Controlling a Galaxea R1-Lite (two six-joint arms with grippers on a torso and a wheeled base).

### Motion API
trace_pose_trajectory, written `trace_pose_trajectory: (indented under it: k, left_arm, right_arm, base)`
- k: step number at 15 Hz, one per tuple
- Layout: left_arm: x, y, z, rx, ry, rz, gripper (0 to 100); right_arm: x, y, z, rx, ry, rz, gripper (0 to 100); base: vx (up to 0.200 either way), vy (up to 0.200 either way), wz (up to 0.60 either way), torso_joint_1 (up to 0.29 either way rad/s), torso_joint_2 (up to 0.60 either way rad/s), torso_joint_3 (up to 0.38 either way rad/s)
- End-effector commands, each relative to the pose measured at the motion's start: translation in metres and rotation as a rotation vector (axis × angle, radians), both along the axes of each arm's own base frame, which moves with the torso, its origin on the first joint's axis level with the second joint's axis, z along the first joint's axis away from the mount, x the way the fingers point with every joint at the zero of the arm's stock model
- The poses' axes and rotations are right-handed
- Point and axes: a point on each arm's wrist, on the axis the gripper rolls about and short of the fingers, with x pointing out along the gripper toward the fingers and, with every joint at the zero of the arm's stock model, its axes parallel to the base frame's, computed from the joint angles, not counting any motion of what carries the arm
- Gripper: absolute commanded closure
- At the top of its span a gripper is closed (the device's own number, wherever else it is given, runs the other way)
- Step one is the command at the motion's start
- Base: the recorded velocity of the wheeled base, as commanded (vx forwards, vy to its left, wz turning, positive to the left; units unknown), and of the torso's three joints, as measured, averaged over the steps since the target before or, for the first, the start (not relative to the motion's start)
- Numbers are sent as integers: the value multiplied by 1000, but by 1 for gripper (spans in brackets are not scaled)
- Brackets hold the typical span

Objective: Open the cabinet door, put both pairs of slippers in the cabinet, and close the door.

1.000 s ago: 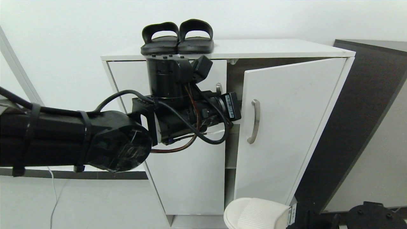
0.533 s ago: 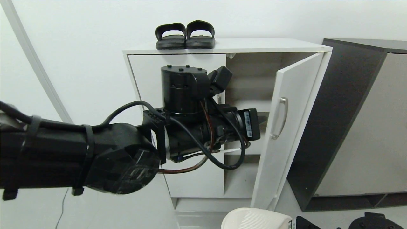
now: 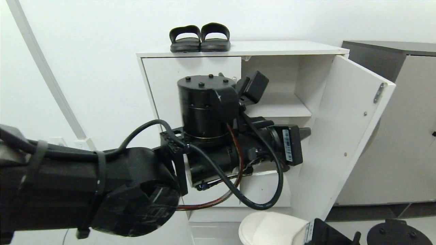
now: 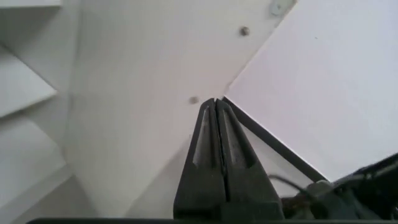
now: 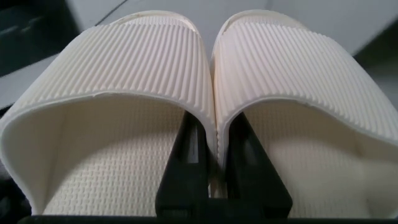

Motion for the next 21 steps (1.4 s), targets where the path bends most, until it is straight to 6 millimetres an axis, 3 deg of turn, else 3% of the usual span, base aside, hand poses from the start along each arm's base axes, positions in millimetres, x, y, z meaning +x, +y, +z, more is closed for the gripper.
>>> trace_pose_trajectory:
  k: [1,3,5,8,11,13,15,16,21]
  left_arm:
    - [-1,51,22,-32,-32,103,100]
    - [-17,95,36,-15,-46,184,100]
    - [-38,140,36,103,-35,369,100]
    - [-96,208,31,115,-111,601,100]
    - [-157,254,-7,201,-134,872,100]
    - [-197,274,-31,245,-152,1054,100]
    - [-224,283,-50,258,-157,1142,100]
    - [-236,285,-69,277,-151,1199,100]
    - [-244,284,-128,376,-109,1334,100]
  right_arm:
    - [29,11,-2,-13,-18,-163,100]
    - [52,26,6,40,-49,-362,100]
    - [76,37,10,54,-103,-557,100]
    - [107,40,13,45,-136,-754,100]
    - [120,39,15,45,-111,-856,100]
    - [122,38,15,45,-116,-873,100]
    - [121,38,14,44,-116,-871,100]
    - [120,38,13,40,-114,-871,100]
    - [119,37,15,43,-117,-870,100]
  base:
    - [0,0,0,0,0,0]
    - [0,0,0,0,0,0]
    - [0,0,0,0,0,0]
    - [0,0,0,0,0,0]
    - [0,0,0,0,0,0]
    - [0,0,0,0,0,0]
    - [0,0,0,0,0,0]
    - [0,0,0,0,0,0]
    - [0,0,0,0,0,0]
